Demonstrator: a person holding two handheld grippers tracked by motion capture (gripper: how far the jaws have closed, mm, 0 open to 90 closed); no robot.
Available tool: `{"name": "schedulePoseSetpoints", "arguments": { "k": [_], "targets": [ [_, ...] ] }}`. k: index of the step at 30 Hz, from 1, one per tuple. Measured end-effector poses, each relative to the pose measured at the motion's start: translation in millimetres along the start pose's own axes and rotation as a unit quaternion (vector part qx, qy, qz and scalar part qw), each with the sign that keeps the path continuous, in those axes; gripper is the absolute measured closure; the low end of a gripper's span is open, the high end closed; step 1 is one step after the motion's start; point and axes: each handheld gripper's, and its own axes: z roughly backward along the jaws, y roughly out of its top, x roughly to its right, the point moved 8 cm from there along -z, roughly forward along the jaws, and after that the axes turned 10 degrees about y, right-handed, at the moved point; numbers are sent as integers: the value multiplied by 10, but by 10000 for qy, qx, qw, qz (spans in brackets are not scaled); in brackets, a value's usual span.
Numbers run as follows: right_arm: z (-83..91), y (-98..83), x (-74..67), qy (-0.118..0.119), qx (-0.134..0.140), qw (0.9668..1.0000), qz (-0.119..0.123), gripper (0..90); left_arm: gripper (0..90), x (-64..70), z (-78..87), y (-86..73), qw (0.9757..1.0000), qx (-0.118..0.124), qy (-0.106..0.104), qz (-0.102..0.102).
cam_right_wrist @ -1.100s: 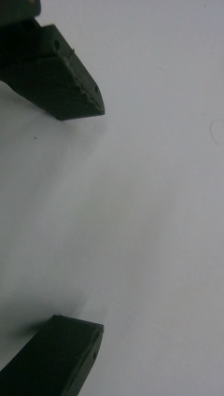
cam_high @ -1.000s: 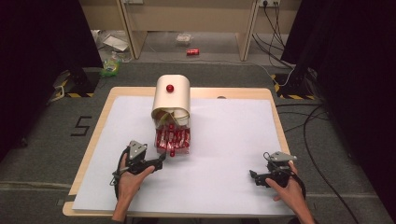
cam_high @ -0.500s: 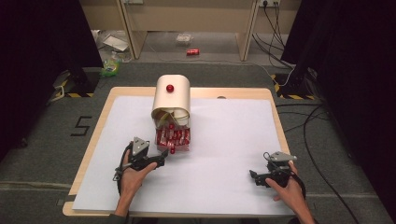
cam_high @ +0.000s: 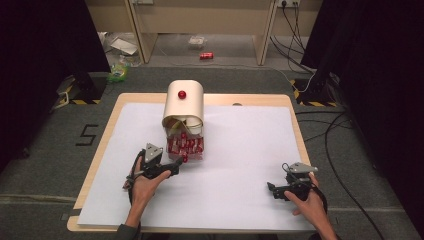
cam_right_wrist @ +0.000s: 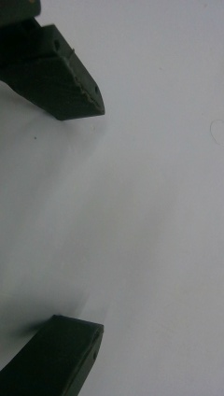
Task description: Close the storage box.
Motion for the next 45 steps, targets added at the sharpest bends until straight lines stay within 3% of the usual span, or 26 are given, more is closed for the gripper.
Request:
{"name": "schedulePoseSetpoints", "arguments": {
  "k": [45],
  "targets": [
    [-1,0,2,-3,0,10000,4,4,143,-84,-220,105,10000,26,49,72]
  ]
}}
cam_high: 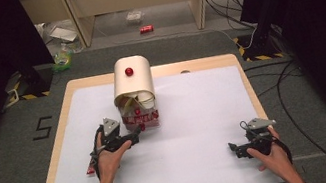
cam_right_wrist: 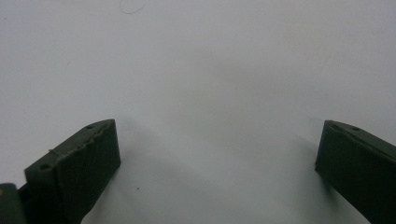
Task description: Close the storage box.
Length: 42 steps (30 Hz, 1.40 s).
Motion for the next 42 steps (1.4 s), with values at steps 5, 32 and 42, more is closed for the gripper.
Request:
{"name": "schedulePoseSetpoints", "arguments": {
  "k": [5,32,42],
  "targets": [
    [0,0,-1,3,-1,10000,-5,4,143,-7,-16,7,10000,-4,6,4],
    [1,0,-2,3,-1,10000,-6,4,120,-81,-103,29,9997,42,208,106],
    [1,-1,1,0,-4,10000,6,4,144,-88,-75,22,9996,8,197,192]
  ]
}}
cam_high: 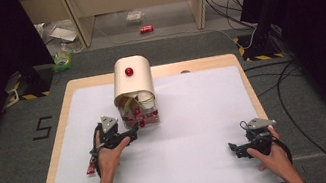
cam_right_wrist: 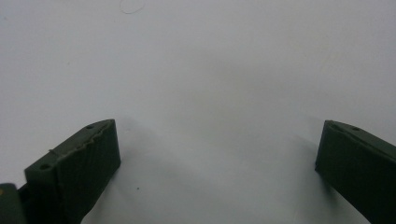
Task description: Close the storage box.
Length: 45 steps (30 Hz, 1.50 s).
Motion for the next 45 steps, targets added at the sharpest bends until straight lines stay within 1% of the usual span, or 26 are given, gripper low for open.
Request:
{"name": "schedulePoseSetpoints", "arguments": {
  "k": [4,10,22,25,28,31,37,40,45],
  "targets": [
    [0,0,-2,4,1,10000,-4,4,177,12,45,26,10000,38,-59,28],
    [0,0,0,3,5,10000,-1,4,176,-7,110,52,10000,58,-41,64],
    [0,0,0,1,1,10000,-1,4,169,-22,178,49,10000,39,-20,-3],
    [0,0,-2,2,1,10000,-5,4,168,-9,197,49,10000,50,-28,-28],
    [0,0,-2,4,0,10000,-4,4,168,9,215,60,10000,68,-56,-7],
    [0,0,0,2,1,10000,0,4,166,16,234,65,10000,59,-33,22],
    [0,0,0,2,2,10000,1,4,165,61,256,41,10000,48,-66,-33],
    [0,0,0,1,4,10000,0,4,164,72,281,46,9999,51,-125,42],
    [0,0,0,1,2,10000,2,4,163,88,338,40,9999,46,-106,-39]
  ]
}}
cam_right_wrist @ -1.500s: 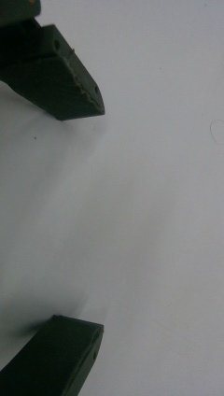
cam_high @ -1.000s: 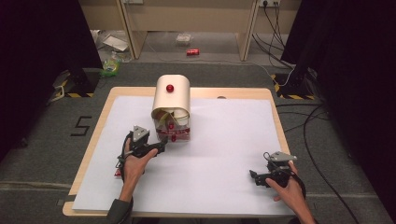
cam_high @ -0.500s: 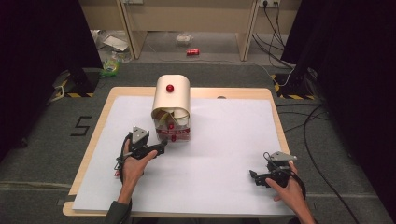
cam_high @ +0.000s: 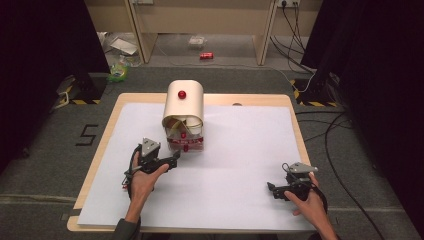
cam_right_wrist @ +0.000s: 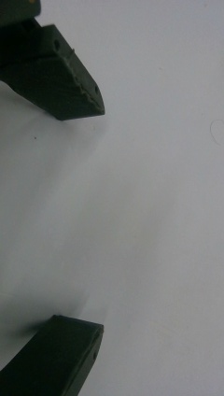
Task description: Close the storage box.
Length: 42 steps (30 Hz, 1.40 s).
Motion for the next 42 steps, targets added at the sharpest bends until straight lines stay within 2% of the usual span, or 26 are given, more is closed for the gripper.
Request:
{"name": "schedulePoseSetpoints", "arguments": {
  "k": [8,17,25,34,42],
  "targets": [
    [0,0,0,1,1,10000,0,4,163,6,77,-59,9999,-50,5,-96],
    [0,0,0,1,0,10000,0,4,162,-9,180,-119,9999,-63,-86,-19],
    [0,0,0,0,2,10000,-1,4,162,15,259,-188,9999,-78,-114,-36],
    [0,0,-2,4,1,10000,-6,4,160,74,277,-338,9994,-242,-234,-22],
    [0,0,-2,4,2,10000,-6,4,160,148,310,-429,9989,-330,-304,-115]
  ]
}}
